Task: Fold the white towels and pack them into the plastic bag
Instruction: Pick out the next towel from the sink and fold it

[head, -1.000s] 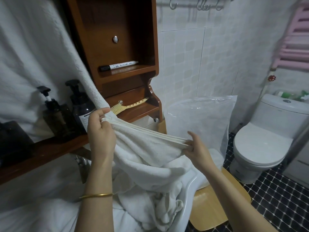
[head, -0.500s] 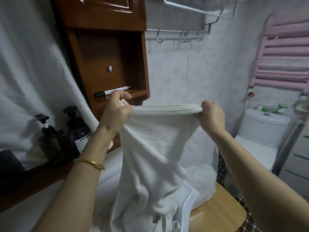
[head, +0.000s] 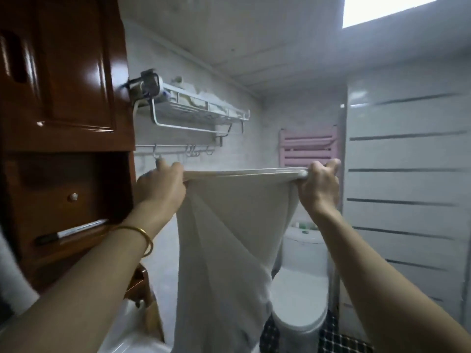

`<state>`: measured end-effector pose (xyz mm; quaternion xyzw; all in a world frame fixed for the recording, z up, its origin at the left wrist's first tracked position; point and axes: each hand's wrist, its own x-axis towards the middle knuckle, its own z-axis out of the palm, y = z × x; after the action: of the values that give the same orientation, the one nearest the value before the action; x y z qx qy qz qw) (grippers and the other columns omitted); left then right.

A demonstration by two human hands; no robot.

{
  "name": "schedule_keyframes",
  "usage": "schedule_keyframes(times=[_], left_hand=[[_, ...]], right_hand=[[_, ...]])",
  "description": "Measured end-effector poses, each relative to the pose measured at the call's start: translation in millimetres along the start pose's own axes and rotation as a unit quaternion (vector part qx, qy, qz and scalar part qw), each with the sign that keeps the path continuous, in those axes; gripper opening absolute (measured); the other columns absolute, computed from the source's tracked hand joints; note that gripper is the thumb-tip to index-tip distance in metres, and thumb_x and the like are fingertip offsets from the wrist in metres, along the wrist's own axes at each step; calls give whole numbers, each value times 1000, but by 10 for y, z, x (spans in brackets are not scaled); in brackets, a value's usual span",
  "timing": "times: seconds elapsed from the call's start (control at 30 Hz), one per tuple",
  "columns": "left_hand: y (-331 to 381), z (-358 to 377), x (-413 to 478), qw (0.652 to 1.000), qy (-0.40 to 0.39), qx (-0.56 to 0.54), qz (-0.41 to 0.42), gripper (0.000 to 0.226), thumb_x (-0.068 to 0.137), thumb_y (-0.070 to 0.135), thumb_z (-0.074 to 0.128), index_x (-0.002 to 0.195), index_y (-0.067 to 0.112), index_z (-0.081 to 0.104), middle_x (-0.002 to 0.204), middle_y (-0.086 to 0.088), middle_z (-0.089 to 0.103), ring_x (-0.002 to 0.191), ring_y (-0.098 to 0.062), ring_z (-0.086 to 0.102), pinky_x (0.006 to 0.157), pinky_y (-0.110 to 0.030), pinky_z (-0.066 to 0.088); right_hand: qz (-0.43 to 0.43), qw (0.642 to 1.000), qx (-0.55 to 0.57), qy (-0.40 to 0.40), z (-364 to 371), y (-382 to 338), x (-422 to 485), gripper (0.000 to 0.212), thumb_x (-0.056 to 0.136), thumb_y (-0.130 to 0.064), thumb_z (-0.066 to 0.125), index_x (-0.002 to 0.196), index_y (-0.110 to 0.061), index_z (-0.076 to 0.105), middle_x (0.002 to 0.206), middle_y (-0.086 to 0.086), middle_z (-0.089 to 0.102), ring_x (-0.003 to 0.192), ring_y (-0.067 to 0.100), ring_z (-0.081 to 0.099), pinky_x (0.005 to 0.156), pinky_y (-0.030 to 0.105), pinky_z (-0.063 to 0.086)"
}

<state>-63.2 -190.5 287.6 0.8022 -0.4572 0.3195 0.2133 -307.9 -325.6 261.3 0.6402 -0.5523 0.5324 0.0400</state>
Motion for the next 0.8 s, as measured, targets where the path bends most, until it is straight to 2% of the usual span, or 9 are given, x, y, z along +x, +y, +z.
schedule_keyframes(times=[0.07,0.1,0.17,0.23,0.33,0.47,0.57,0.7,0.8], left_hand=[[256,-118,128,989,-37,-140,-25,23,88,6,37,106,11,49,102,-17,59,74,-32,68,54,-30,45],[432,-180,174,958,-72,-272,-53,25,90,4,33,108,11,48,100,-15,60,60,-26,69,45,-26,45],[815,-324,247,824,-138,-539,-108,31,94,-2,26,114,12,45,103,-12,55,41,-16,64,33,-19,42],[1171,-469,257,694,-170,-690,-117,35,95,-6,24,117,15,41,106,-11,53,41,-19,64,34,-22,47],[1605,-620,213,575,-178,-791,-109,32,97,-6,21,111,16,40,106,-11,53,52,-33,68,45,-43,56],[2021,-657,103,538,-183,-819,-81,33,98,-3,18,94,22,38,98,-2,51,59,-31,69,61,-53,58],[2209,-598,28,507,-193,-836,-80,35,99,-4,23,86,23,41,92,-2,52,54,-24,67,54,-42,59],[2326,-315,-128,582,-230,-769,-131,33,96,-6,28,96,20,49,83,0,51,40,-11,56,36,-20,49],[2406,-65,-307,589,-281,-741,-157,32,97,-4,30,104,21,50,80,1,49,32,-3,52,35,-16,45]], right_hand=[[14,1000,-11,18,-261,168,140,10,93,-10,51,100,-5,56,116,21,45,86,40,58,66,38,41],[31,999,-10,20,-406,248,201,10,93,-9,48,98,-4,55,112,21,50,86,41,59,68,39,45],[92,994,54,14,-686,372,338,12,92,-4,42,85,-5,51,96,18,58,77,38,62,61,40,53],[175,959,221,15,-955,459,450,19,93,-1,36,79,-5,49,84,12,52,59,29,55,43,42,55],[252,871,420,44,-1313,584,534,20,93,-3,34,86,-7,52,87,10,47,62,30,54,49,54,55],[202,926,285,146,-1673,836,613,13,89,-3,37,84,-8,49,98,16,55,87,29,53,86,47,51],[142,947,218,190,-1933,1020,628,32,89,-16,28,100,-3,55,113,20,51,94,26,47,91,36,36],[107,987,40,109,-2100,1279,605,22,88,-1,36,98,2,57,114,27,54,104,39,53,86,35,39],[102,993,-43,50,-2130,1468,479,17,85,-1,38,88,0,54,107,27,57,99,40,56,78,35,40]])
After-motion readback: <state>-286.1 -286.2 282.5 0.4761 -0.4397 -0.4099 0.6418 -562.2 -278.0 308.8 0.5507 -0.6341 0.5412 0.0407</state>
